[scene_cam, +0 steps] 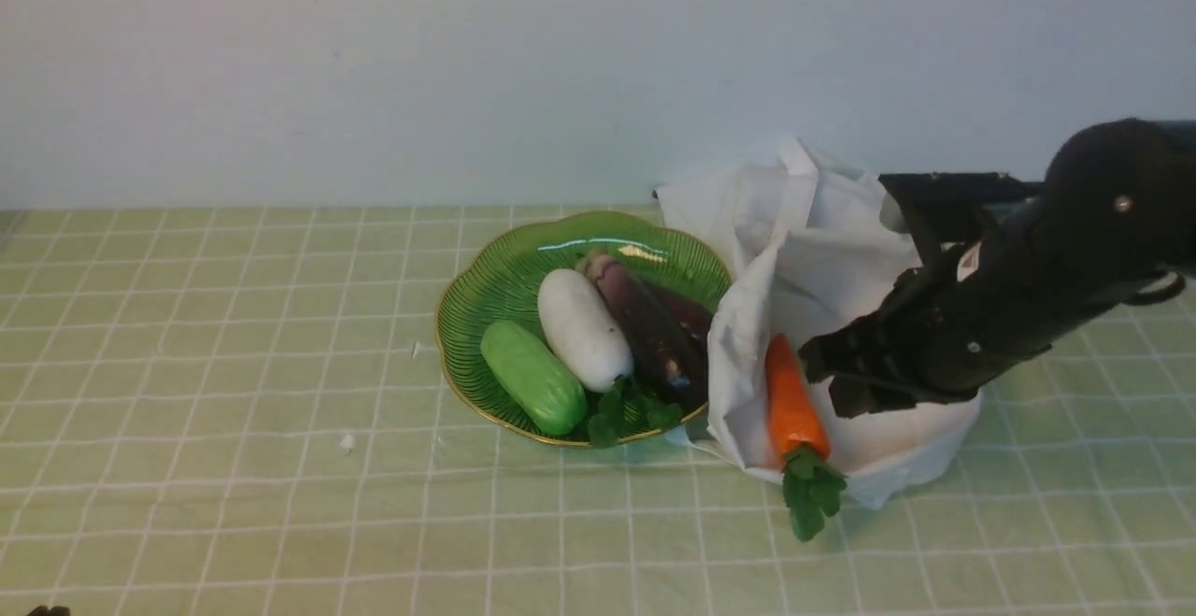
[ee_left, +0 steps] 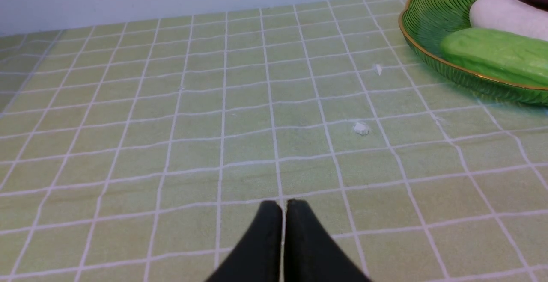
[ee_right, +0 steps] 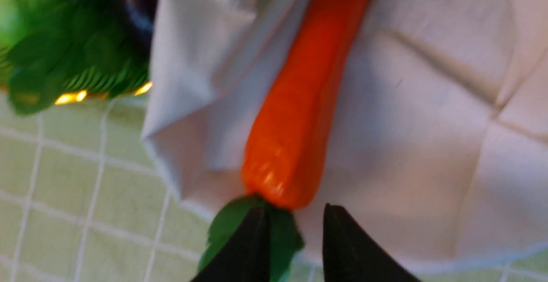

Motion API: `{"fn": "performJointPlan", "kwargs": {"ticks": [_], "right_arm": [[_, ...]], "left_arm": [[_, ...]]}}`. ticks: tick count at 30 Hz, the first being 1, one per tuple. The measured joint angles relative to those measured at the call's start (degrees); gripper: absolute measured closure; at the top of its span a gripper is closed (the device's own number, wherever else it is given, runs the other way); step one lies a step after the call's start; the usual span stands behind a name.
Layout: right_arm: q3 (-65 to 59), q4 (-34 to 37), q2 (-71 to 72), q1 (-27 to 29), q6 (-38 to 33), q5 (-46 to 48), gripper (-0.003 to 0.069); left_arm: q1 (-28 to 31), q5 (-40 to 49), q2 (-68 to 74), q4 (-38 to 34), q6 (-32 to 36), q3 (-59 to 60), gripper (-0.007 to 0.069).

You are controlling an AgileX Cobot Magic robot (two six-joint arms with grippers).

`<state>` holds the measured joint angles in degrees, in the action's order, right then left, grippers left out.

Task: Take vegetables from bag on green coffee tablecloth place on plate.
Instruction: 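Reach into the cloth bag and grasp a vegetable inside it with the right gripper, then take the carrot out of the cloth bag and place it on the plate with the right gripper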

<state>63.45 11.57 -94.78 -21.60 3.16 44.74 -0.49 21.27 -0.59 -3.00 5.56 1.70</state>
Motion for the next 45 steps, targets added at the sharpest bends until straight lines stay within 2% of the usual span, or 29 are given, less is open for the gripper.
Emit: {"fn": "performJointPlan", "kwargs": {"ticks": [2,5,9,13,19,20,23,29,32,34,38,42,45], "right_arm": [[0.3,-1.9,-3.3,0.0,2.8,-4.1,0.0369],[0.3,-1.9,-6.4,0.0,4.1,-7.8,0.0277],[0.3,0.0,-9.1,0.0,4.2,-11.1,0.0214],[0.3,3.1,-12.0,0.0,4.4,-13.8,0.0194],[0.3,4.7,-14.0,0.0,3.1,-14.6,0.0224],[0.3,4.7,-14.0,0.0,2.6,-14.4,0.0242],[0.5,4.3,-13.2,0.0,-0.3,-10.6,0.0360],[0.6,2.5,-5.0,0.0,-1.5,1.4,0.0368],[1.6,3.2,1.4,0.0,-1.4,4.3,0.0368],[2.5,4.5,4.2,-0.3,-1.9,3.6,0.0368],[3.9,10.2,8.1,-4.6,-12.1,-8.0,0.0368],[4.1,14.6,5.5,-9.8,-21.4,-17.5,0.0368],[4.6,15.9,2.1,-11.6,-24.8,-21.9,0.0368]], "left_arm": [[0.0,0.0,0.0,0.0,0.0,0.0,0.0629],[0.0,0.0,0.0,0.0,0.0,0.0,0.0629],[0.0,0.0,0.0,0.0,0.0,0.0,0.0629],[0.0,0.0,0.0,0.0,0.0,0.0,0.0629],[0.0,0.0,0.0,0.0,0.0,0.0,0.0629],[0.0,0.0,0.0,0.0,0.0,0.0,0.0629],[0.0,0.0,0.0,0.0,0.0,0.0,0.0629],[0.0,0.0,0.0,0.0,0.0,0.0,0.0629],[0.0,0.0,0.0,0.0,0.0,0.0,0.0629],[0.0,0.0,0.0,0.0,0.0,0.0,0.0629],[0.0,0.0,0.0,0.0,0.0,0.0,0.0629],[0.0,0.0,0.0,0.0,0.0,0.0,0.0629],[0.0,0.0,0.0,0.0,0.0,0.0,0.0629]]}}
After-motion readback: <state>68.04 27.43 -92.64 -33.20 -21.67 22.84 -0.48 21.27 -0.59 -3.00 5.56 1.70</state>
